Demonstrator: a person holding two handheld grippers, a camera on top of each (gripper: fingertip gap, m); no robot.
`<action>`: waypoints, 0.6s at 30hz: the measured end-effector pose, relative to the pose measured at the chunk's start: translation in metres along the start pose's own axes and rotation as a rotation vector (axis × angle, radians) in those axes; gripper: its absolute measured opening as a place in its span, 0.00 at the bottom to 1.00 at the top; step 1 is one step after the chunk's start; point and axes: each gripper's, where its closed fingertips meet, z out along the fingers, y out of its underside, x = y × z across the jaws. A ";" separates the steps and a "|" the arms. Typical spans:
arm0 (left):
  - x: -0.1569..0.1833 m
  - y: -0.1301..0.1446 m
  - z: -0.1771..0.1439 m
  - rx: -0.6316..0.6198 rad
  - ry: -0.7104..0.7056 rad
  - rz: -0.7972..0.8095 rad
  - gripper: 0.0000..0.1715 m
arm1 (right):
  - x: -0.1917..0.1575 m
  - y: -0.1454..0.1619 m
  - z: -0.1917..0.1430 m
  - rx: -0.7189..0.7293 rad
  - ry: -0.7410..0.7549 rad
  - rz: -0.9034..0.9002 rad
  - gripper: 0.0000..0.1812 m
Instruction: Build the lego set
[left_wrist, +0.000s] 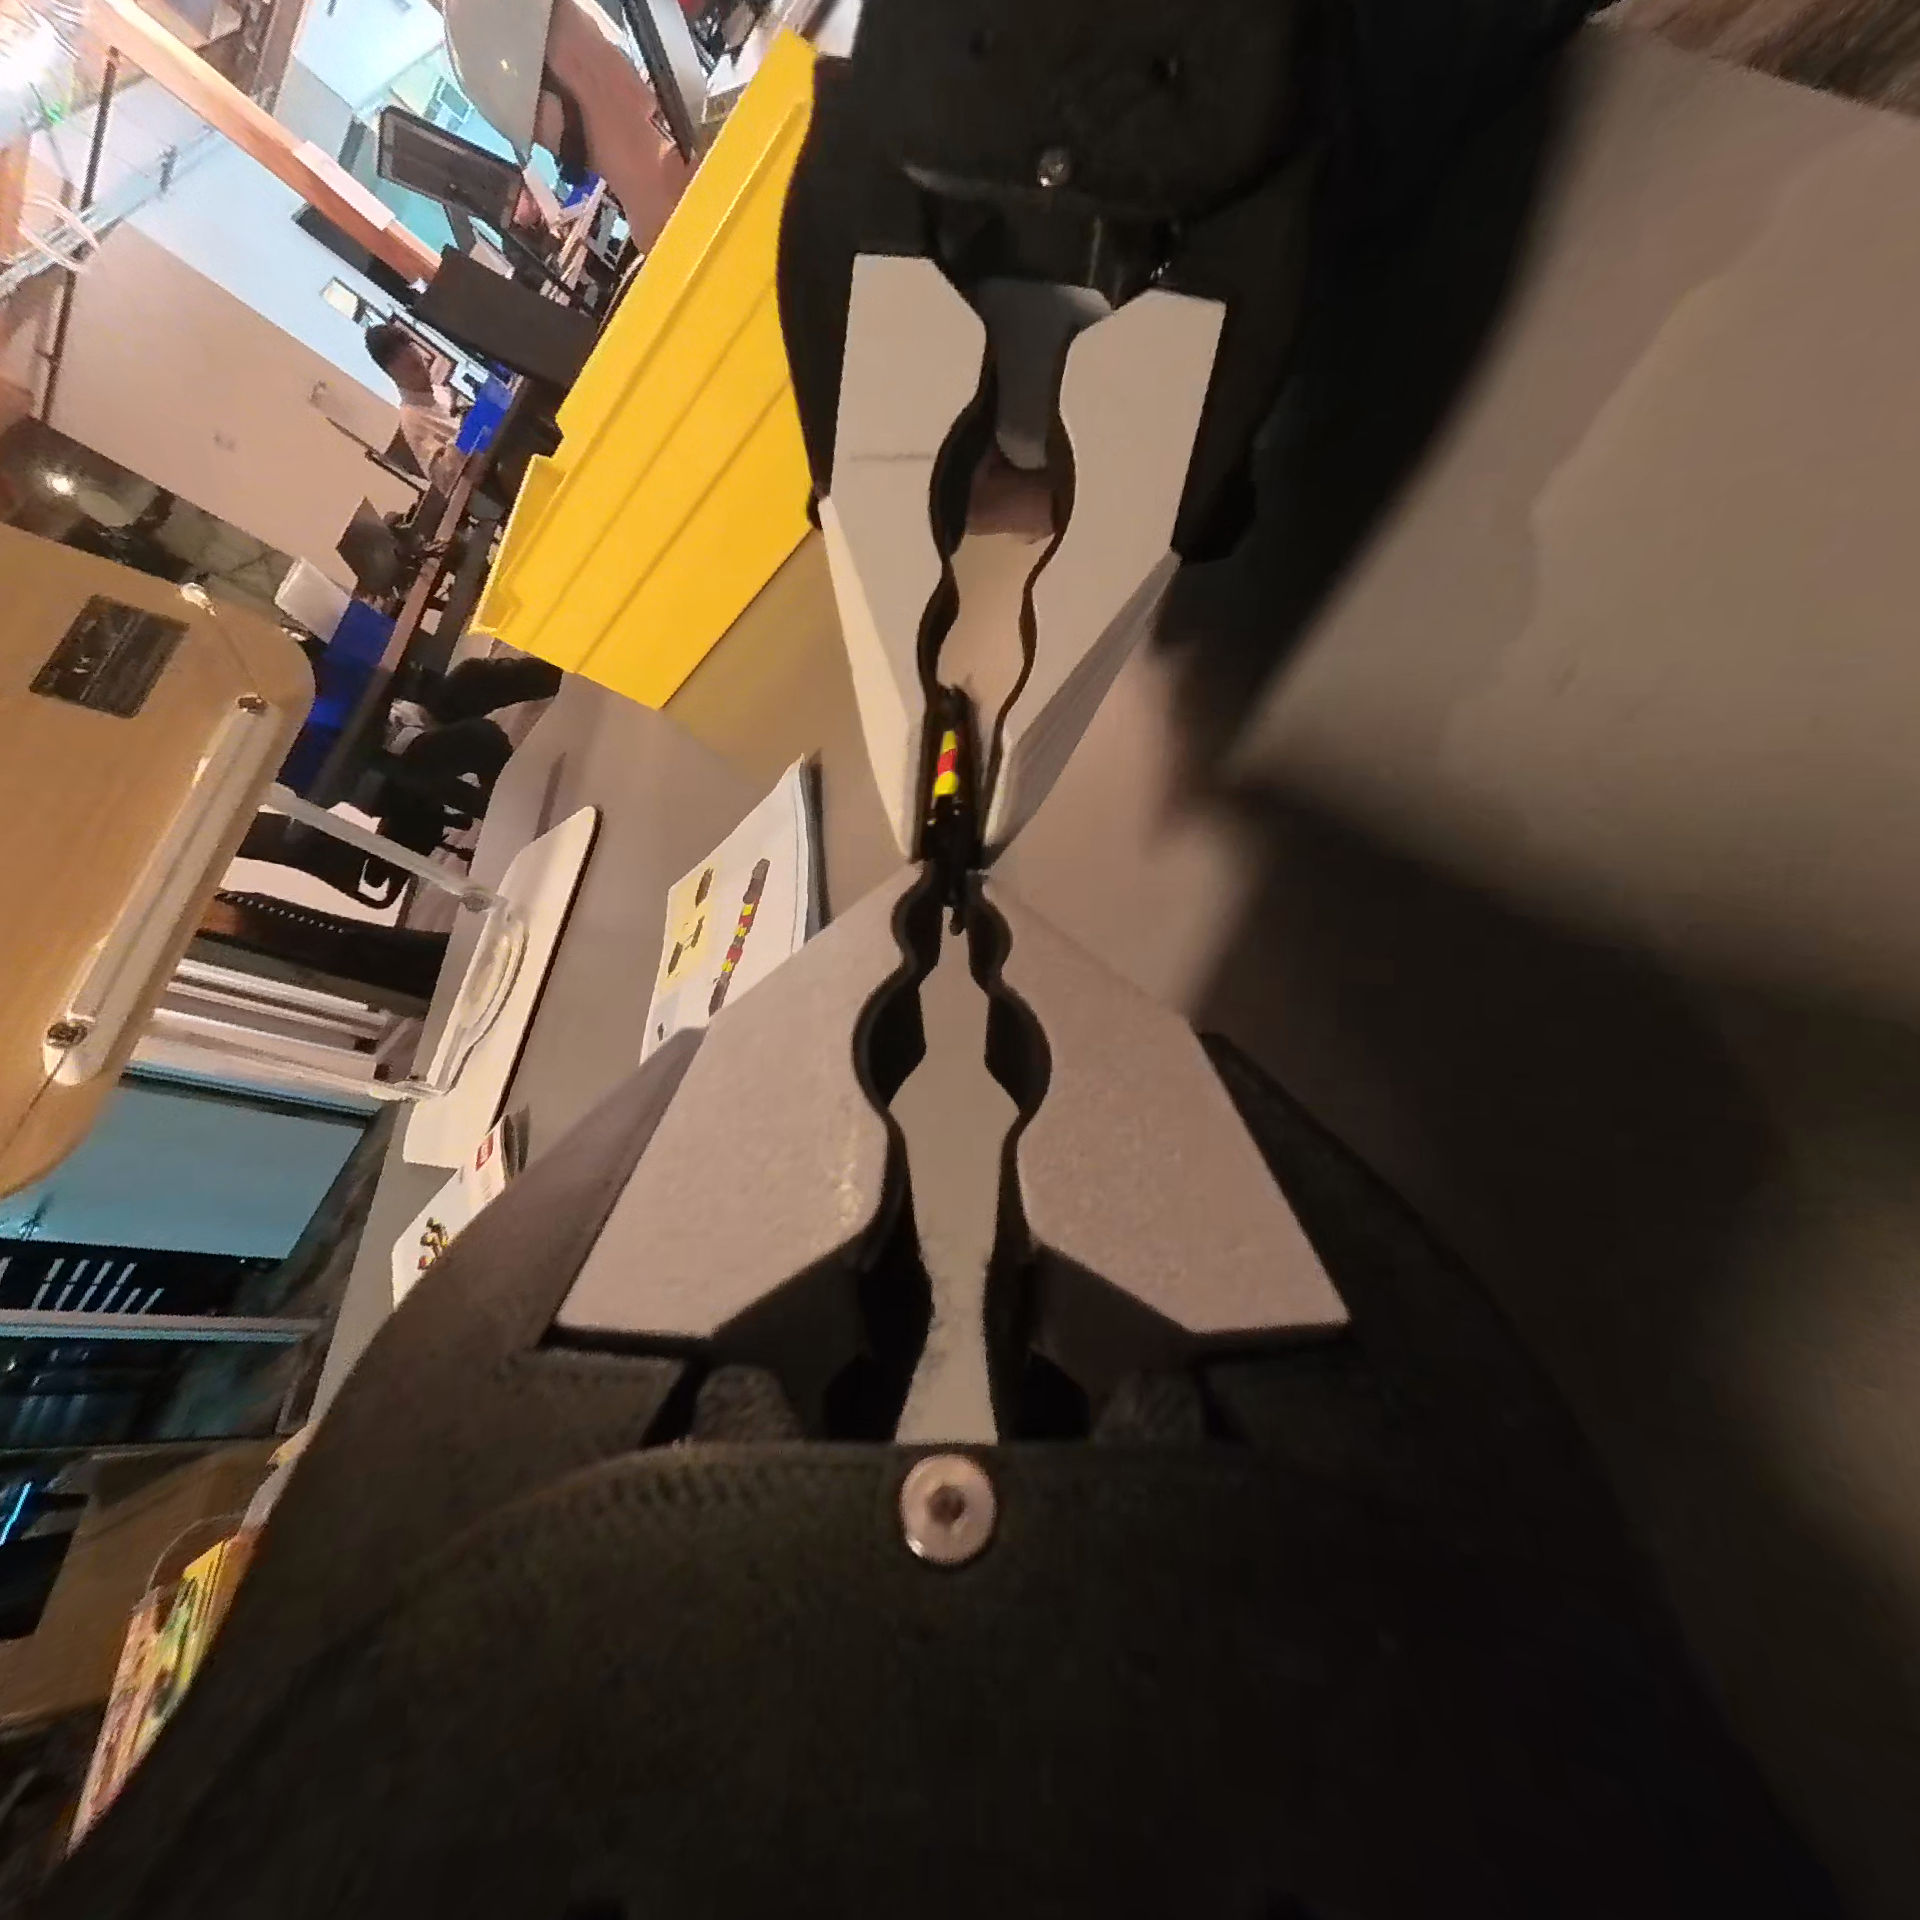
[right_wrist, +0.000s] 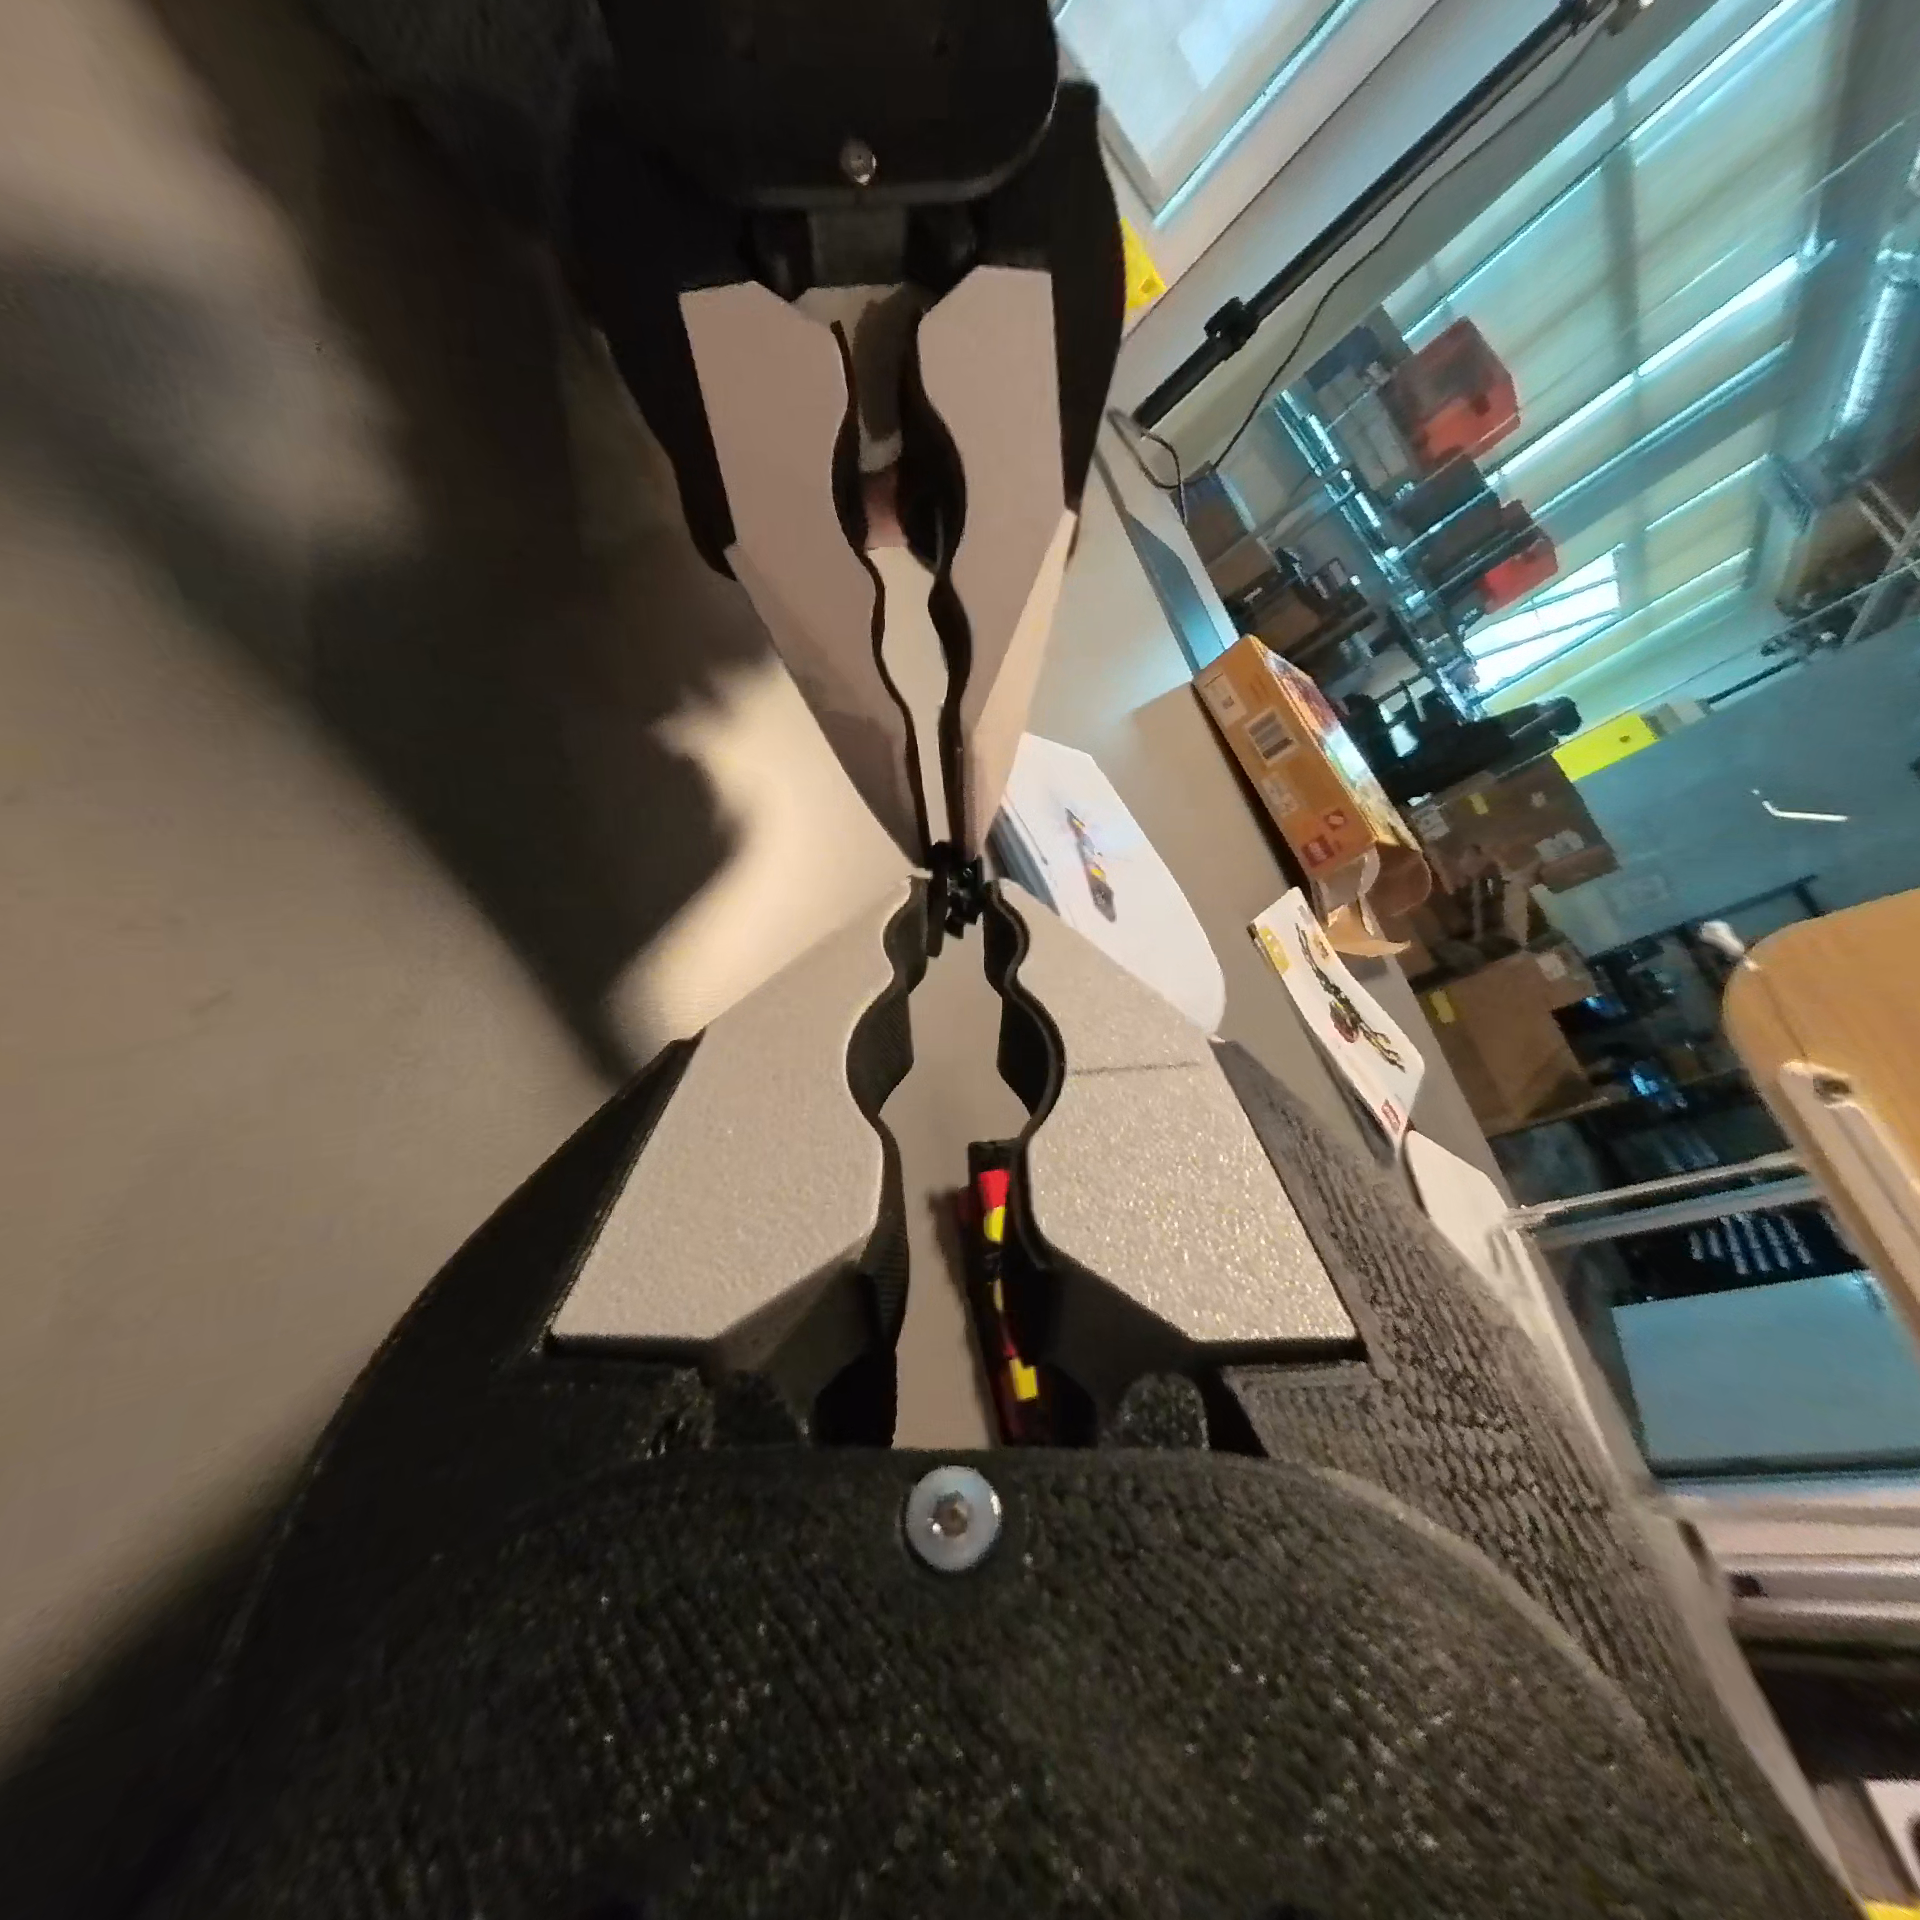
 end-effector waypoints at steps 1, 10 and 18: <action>0.001 0.001 0.000 0.002 0.007 0.000 0.02 | -0.001 0.000 0.000 -0.006 -0.012 0.007 0.05; 0.005 0.004 0.002 0.014 0.021 -0.057 0.07 | -0.007 0.002 0.001 -0.002 -0.051 0.008 0.04; 0.008 0.007 0.003 -0.019 0.036 -0.064 0.07 | -0.008 -0.002 0.002 0.019 -0.052 -0.014 0.04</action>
